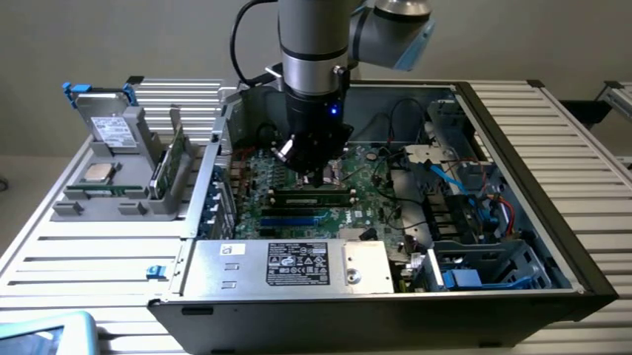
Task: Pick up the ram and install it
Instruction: 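Press down the ram until it locks into place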
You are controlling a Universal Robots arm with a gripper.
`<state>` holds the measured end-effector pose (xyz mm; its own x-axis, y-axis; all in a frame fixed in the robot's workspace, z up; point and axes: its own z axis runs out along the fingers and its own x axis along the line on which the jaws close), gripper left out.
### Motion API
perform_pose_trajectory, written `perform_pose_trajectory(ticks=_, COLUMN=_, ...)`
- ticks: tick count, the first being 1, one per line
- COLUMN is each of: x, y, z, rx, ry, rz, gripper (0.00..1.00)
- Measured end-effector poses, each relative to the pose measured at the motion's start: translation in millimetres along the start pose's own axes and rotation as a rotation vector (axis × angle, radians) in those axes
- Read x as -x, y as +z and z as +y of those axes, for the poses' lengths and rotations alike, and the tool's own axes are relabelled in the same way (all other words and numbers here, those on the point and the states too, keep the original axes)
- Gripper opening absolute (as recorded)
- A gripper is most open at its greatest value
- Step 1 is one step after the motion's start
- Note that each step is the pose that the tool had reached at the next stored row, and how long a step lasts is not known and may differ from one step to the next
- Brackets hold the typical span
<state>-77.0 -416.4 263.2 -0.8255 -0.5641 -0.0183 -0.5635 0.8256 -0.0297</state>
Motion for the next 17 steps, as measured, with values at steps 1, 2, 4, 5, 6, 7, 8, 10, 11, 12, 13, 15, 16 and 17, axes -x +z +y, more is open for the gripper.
perform_pose_trajectory(ticks=1, x=0.0, y=0.0, z=0.0, rx=-0.0003, ry=0.016, rz=0.0004, gripper=0.11)
perform_pose_trajectory(ticks=2, x=0.0, y=0.0, z=0.0, rx=-0.0006, ry=0.032, rz=0.0009, gripper=0.11)
perform_pose_trajectory(ticks=4, x=0.0, y=0.0, z=0.0, rx=-0.0012, ry=0.064, rz=0.0019, gripper=0.11)
perform_pose_trajectory(ticks=5, x=0.0, y=0.0, z=0.0, rx=-0.0015, ry=0.080, rz=0.0024, gripper=0.11)
perform_pose_trajectory(ticks=6, x=0.0, y=0.0, z=0.0, rx=-0.0018, ry=0.096, rz=0.0029, gripper=0.11)
perform_pose_trajectory(ticks=7, x=0.0, y=0.0, z=0.0, rx=-0.0020, ry=0.112, rz=0.0033, gripper=0.11)
perform_pose_trajectory(ticks=8, x=0.0, y=0.0, z=0.0, rx=-0.0023, ry=0.127, rz=0.0037, gripper=0.11)
perform_pose_trajectory(ticks=10, x=0.0, y=0.0, z=0.0, rx=-0.0030, ry=0.160, rz=0.0047, gripper=0.11)
perform_pose_trajectory(ticks=11, x=0.0, y=0.0, z=0.0, rx=-0.0032, ry=0.176, rz=0.0052, gripper=0.11)
perform_pose_trajectory(ticks=12, x=0.0, y=0.0, z=0.0, rx=-0.0035, ry=0.192, rz=0.0057, gripper=0.11)
perform_pose_trajectory(ticks=13, x=0.0, y=0.0, z=0.0, rx=-0.0038, ry=0.208, rz=0.0061, gripper=0.11)
perform_pose_trajectory(ticks=15, x=0.0, y=0.0, z=0.0, rx=-0.0044, ry=0.239, rz=0.0071, gripper=0.11)
perform_pose_trajectory(ticks=16, x=0.0, y=0.0, z=0.0, rx=-0.0046, ry=0.255, rz=0.0075, gripper=0.11)
perform_pose_trajectory(ticks=17, x=0.0, y=0.0, z=0.0, rx=-0.0050, ry=0.272, rz=0.0080, gripper=0.11)
